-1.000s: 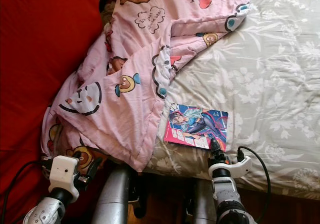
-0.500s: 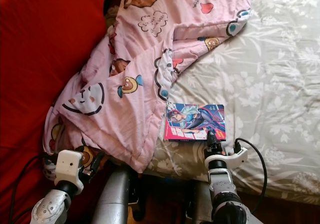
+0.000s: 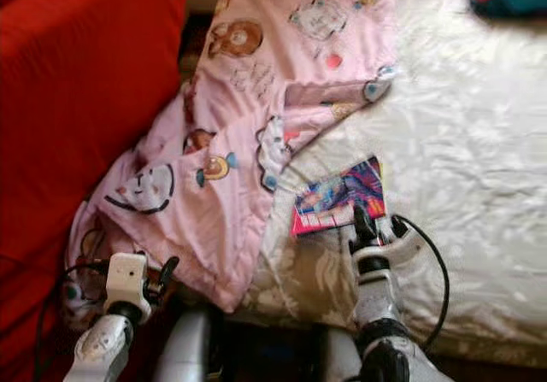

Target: Clean up the room

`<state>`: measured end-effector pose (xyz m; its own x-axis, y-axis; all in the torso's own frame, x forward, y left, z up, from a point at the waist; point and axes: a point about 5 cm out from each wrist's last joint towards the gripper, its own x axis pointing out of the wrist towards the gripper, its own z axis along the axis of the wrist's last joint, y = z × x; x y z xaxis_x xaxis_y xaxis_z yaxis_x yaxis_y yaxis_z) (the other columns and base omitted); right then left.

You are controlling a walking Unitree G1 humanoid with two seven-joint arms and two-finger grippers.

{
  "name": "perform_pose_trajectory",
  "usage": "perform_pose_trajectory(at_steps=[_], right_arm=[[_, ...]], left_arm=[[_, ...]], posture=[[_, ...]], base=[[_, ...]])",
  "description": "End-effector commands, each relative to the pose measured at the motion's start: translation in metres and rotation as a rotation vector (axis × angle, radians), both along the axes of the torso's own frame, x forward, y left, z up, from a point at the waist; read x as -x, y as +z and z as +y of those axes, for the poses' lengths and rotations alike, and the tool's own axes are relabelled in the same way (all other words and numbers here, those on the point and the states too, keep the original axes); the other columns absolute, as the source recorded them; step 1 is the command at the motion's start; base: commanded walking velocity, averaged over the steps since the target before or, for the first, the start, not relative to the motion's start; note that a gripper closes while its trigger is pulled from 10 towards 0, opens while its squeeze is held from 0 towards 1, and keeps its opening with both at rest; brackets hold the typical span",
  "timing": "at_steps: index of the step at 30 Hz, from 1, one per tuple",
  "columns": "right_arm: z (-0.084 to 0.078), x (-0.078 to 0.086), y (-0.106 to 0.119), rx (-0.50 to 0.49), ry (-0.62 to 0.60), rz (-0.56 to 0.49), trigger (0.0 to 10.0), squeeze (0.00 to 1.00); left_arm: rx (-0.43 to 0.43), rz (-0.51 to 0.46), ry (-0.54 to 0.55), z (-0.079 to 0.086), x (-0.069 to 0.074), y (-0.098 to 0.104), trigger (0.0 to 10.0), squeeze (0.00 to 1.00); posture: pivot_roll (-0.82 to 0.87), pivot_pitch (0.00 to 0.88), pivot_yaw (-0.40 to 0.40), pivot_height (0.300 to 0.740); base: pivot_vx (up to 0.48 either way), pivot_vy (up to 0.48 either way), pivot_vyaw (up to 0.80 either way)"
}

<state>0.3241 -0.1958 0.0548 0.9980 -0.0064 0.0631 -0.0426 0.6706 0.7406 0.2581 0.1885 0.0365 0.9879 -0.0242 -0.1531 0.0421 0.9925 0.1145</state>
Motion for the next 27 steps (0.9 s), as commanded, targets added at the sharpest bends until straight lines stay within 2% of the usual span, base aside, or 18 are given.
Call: perform_pose_trajectory(at_steps=[1,6,9,10,11,12,17,21,27], right_arm=[[-0.003,0.003,0.002,0.082,-0.005,-0.018,10.0,0.0],[-0.006,0.009,0.007,0.246,-0.033,-0.034,10.0,0.0],[-0.002,0.016,-0.001,0.341,-0.007,0.009,10.0,0.0],[0.0,0.02,-0.008,0.399,0.011,0.047,10.0,0.0],[0.0,0.02,-0.008,0.399,0.011,0.047,10.0,0.0],[0.001,0.028,-0.018,0.459,0.023,0.099,10.0,0.0],[0.002,0.04,-0.032,0.494,0.022,0.164,10.0,0.0],[0.005,0.05,-0.046,0.506,0.035,0.242,10.0,0.0],[0.006,0.049,-0.048,0.508,0.03,0.263,10.0,0.0]], left_arm=[[0.028,0.034,0.043,0.005,0.005,-0.01,10.0,0.0],[0.067,0.064,0.07,0.006,0.001,-0.019,10.0,0.0],[0.101,0.088,0.09,0.007,-0.001,-0.026,10.0,0.0],[0.121,0.108,0.106,0.008,-0.001,-0.029,10.0,0.0],[0.121,0.108,0.106,0.008,-0.001,-0.029,10.0,0.0],[0.156,0.155,0.125,0.006,-0.002,-0.038,10.0,0.0],[0.157,0.233,0.118,0.003,0.004,-0.052,10.0,0.0],[0.151,0.312,0.144,0.009,0.016,-0.067,10.0,0.0],[0.14,0.356,0.163,0.013,0.017,-0.072,10.0,0.0]], posture=[[0.1,0.022,-0.023,0.64],[0.08,0.0,-0.032,0.64],[0.06,0.0,-0.051,0.64],[0.06,0.0,-0.054,0.64],[0.06,0.0,-0.054,0.64],[0.05,0.0,-0.065,0.645],[0.04,0.0,-0.064,0.665],[0.03,0.0,-0.071,0.69],[0.02,0.0,-0.066,0.72]], base=[[0.0,0.0,0.0],[0.0,0.0,0.0],[0.0,0.0,0.0],[0.0,0.0,0.0],[0.0,0.0,0.0],[0.0,0.0,0.0],[0.0,0.0,0.0],[0.0,0.0,0.0],[0.0,0.0,0.0]])
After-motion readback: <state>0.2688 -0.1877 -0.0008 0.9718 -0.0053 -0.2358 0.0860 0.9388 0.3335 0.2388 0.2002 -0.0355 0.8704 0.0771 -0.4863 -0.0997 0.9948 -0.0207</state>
